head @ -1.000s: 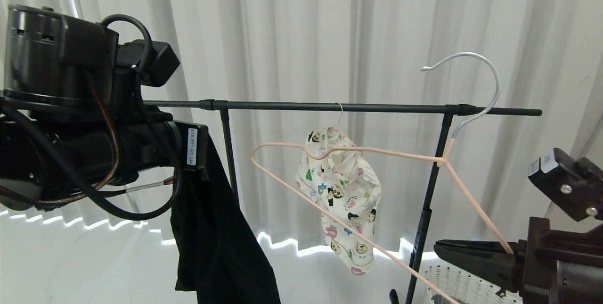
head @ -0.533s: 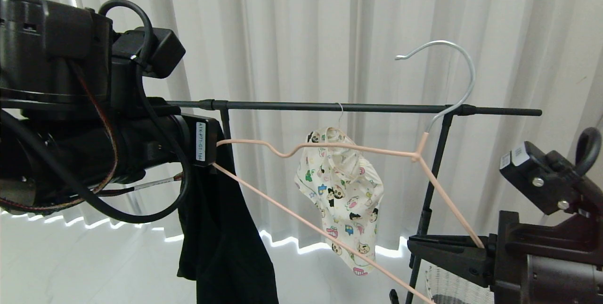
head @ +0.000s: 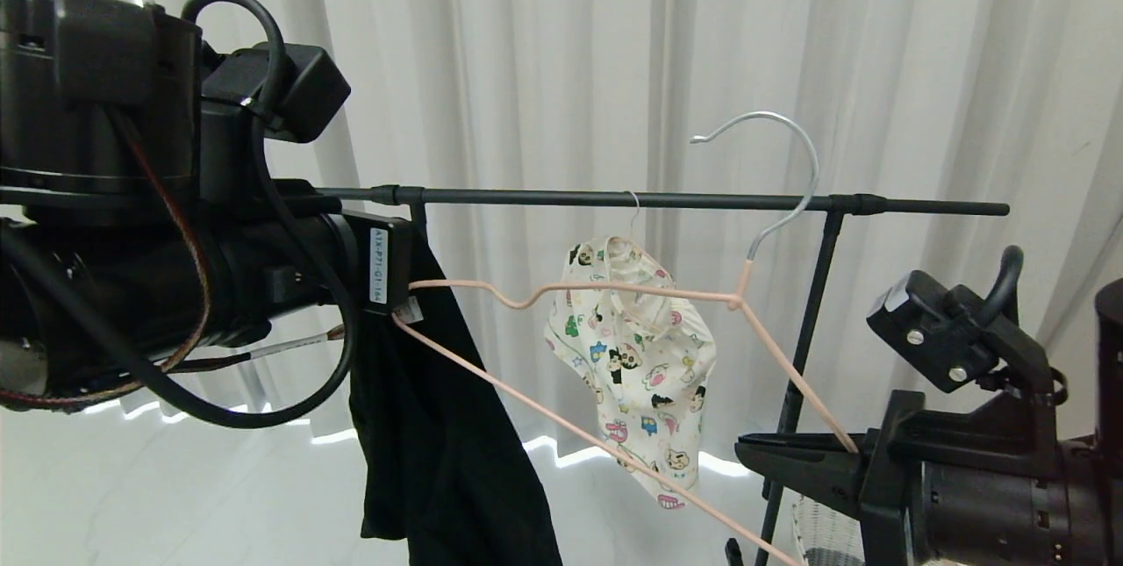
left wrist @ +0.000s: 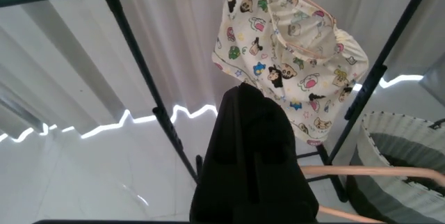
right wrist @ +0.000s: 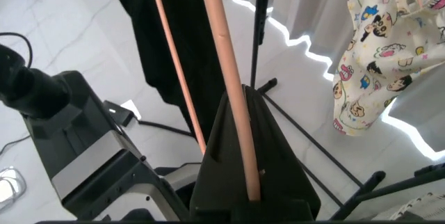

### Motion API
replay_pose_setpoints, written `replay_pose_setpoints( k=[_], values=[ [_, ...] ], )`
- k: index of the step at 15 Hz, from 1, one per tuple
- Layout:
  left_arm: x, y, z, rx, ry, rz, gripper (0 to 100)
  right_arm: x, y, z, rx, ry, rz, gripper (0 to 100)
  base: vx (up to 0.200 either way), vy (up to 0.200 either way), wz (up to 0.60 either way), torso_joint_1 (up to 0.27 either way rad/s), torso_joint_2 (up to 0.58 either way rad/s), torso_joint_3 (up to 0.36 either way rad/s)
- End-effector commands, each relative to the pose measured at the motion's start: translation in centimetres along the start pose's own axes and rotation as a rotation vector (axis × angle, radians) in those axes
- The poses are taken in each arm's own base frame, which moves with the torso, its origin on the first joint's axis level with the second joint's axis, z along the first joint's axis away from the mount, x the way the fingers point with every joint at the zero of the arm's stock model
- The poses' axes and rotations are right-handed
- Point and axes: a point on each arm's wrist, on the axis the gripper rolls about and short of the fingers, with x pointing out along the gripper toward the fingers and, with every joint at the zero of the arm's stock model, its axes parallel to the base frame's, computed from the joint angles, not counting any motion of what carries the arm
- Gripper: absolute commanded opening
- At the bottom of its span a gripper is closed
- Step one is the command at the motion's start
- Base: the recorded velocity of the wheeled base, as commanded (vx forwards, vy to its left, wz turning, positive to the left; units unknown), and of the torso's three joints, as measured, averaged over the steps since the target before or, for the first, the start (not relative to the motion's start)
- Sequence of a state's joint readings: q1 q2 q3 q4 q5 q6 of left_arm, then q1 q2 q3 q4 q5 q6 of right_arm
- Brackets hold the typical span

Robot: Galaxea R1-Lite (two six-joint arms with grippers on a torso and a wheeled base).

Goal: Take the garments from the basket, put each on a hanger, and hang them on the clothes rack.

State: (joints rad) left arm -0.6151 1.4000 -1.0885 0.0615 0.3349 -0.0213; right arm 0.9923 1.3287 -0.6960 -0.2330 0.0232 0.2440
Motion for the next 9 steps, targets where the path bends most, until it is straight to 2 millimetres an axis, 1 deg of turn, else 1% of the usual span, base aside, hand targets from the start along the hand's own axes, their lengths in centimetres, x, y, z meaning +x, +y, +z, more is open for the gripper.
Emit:
replay_pose_setpoints(
  k=[1, 3, 7, 8, 9],
  values=[
    [-0.6, -0.7, 0.1, 0.007, -0.013, -0.035, 0, 0.9, 0.1, 0.1, -0.002, 0.018, 0.000, 0, 0.000, 0.000, 0.00, 0.000, 0.00, 0.000],
    [-0.9, -1.3, 0.1, 0.015, -0.017, -0.058, 0, 1.8, 0.1, 0.4, -0.003, 0.025, -0.003, 0, 0.000, 0.000, 0.00, 0.000, 0.00, 0.000],
    [-1.5, -2.4, 0.7, 0.026, -0.045, -0.111, 0, 4.7, 0.3, 0.5, -0.007, 0.020, 0.007, 0, 0.000, 0.000, 0.00, 0.000, 0.00, 0.000],
    [-1.5, -2.5, 0.8, 0.026, -0.048, -0.115, 0, 5.0, 0.4, 0.4, -0.008, 0.017, 0.010, 0, 0.000, 0.000, 0.00, 0.000, 0.00, 0.000],
    [-1.6, -3.0, 1.1, 0.029, -0.057, -0.131, 0, 6.0, 0.9, 0.5, -0.015, 0.011, 0.032, 0, 0.000, 0.000, 0.00, 0.000, 0.00, 0.000]
  ],
)
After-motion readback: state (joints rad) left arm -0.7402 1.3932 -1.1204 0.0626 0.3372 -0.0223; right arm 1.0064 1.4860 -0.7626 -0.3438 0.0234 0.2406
